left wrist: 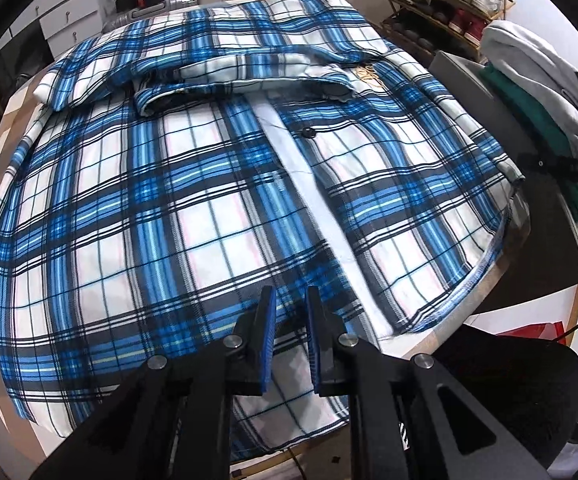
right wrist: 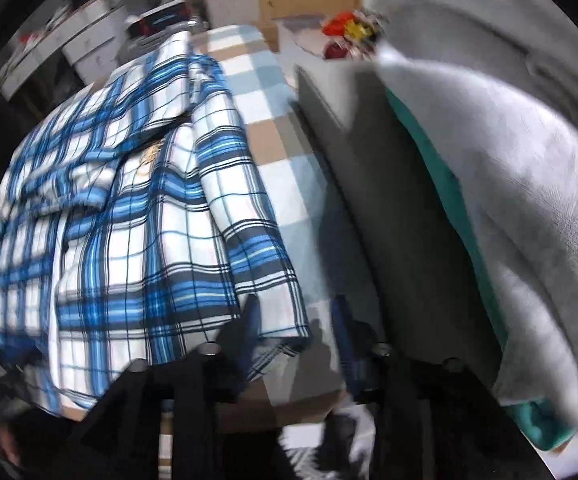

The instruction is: Fold large clothes

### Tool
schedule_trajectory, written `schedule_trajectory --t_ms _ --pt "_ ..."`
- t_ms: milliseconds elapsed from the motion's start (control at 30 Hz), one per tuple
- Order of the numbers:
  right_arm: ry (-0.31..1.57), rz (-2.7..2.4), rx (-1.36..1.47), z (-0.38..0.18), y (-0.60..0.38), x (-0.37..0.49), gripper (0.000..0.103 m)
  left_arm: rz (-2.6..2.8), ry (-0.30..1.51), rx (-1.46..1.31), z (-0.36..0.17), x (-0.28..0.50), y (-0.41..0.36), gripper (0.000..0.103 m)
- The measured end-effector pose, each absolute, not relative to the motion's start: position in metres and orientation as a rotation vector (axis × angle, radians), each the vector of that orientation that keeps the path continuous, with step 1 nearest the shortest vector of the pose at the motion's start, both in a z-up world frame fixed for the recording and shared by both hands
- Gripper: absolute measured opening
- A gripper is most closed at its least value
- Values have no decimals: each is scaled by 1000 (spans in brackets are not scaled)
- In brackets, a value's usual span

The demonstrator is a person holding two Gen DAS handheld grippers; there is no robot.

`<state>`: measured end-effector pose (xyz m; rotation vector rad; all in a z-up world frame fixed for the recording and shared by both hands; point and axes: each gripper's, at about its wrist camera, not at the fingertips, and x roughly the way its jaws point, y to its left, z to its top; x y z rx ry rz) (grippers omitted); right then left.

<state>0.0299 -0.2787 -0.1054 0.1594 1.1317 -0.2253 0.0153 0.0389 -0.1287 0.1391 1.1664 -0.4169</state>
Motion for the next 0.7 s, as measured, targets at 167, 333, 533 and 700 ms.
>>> schedule_trajectory --t_ms 167,333,533,700 --pt "987 -117 115 -81 -241 17 64 -391 1136 158 -124 9 46 10" --pt "934 168 248 -88 -194 13 75 -357 1085 208 -120 2 51 10" --pt "1064 207 291 -145 -159 44 81 -327 1040 263 -116 1 42 10" --pt "1106 438 474 -155 -146 45 77 -302 998 302 -108 -6 43 10"
